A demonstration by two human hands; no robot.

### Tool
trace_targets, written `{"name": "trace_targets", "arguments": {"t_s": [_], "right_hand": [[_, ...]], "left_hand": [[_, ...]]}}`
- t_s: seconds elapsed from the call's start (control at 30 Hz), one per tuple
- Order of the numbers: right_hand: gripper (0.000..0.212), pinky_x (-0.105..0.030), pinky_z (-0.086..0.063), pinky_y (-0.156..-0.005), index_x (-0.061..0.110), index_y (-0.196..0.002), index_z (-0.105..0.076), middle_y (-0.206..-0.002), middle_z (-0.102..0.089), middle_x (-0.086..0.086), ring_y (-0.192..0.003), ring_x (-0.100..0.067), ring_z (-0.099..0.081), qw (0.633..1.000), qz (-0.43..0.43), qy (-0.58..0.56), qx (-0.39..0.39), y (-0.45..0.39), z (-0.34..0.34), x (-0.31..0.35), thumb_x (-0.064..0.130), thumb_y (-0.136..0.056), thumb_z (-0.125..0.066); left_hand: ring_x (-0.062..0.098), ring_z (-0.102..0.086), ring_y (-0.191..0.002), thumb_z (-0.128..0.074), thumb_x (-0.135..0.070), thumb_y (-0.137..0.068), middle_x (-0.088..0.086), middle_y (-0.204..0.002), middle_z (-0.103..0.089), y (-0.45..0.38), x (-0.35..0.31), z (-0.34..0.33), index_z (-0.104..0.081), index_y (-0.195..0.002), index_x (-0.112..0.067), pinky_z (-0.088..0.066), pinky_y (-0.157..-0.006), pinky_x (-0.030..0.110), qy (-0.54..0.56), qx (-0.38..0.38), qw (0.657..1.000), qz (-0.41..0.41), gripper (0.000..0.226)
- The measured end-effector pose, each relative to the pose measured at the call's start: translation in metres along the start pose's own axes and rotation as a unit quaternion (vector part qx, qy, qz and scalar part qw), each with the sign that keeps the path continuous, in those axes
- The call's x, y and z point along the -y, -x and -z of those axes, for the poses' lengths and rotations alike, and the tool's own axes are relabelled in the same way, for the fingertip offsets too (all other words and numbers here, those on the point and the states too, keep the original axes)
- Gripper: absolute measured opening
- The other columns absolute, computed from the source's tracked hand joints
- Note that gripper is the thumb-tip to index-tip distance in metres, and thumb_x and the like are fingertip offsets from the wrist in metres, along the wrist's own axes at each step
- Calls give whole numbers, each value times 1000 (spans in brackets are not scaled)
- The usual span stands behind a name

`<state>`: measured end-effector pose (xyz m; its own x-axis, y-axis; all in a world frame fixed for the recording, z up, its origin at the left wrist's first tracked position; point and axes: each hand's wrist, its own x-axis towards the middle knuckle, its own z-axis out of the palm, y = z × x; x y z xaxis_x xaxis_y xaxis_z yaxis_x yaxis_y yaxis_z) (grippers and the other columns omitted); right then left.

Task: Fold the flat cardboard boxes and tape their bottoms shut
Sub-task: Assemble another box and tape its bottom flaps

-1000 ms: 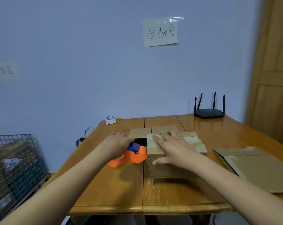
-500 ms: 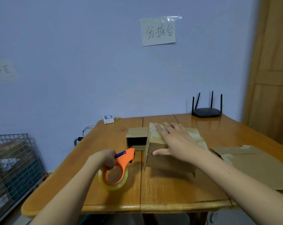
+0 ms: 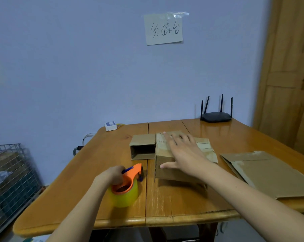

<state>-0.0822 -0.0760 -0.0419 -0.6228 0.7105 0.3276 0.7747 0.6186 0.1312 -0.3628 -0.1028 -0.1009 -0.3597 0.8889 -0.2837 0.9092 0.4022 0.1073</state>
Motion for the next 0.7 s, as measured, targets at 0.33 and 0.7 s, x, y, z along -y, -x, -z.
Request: {"name": "trace_targets", "arguments": {"t_s": [0.33, 0.7], "right_hand": [[108, -56, -22, -116, 14, -159, -1, -158, -27, -20, -140, -43, -29, 999, -15, 28, -32, -12, -12, 19, 75, -84, -50], [112, -55, -19, -118, 13, -159, 3, -159, -25, -18, -144, -40, -25, 999, 23, 20, -36, -4, -2, 11, 77, -83, -49]], "left_hand": [[18, -46, -135, -30, -85, -78, -3, -147, -50, 66, -111, 2, -36, -151, -34, -34, -116, 45, 629, -25, 753, -192, 89], [10, -20, -148, -37, -96, -65, -18, -162, -12, 73, -86, 5, 1, -154, -49, -21, -121, 40, 463, 1, 834, -301, 107]]}}
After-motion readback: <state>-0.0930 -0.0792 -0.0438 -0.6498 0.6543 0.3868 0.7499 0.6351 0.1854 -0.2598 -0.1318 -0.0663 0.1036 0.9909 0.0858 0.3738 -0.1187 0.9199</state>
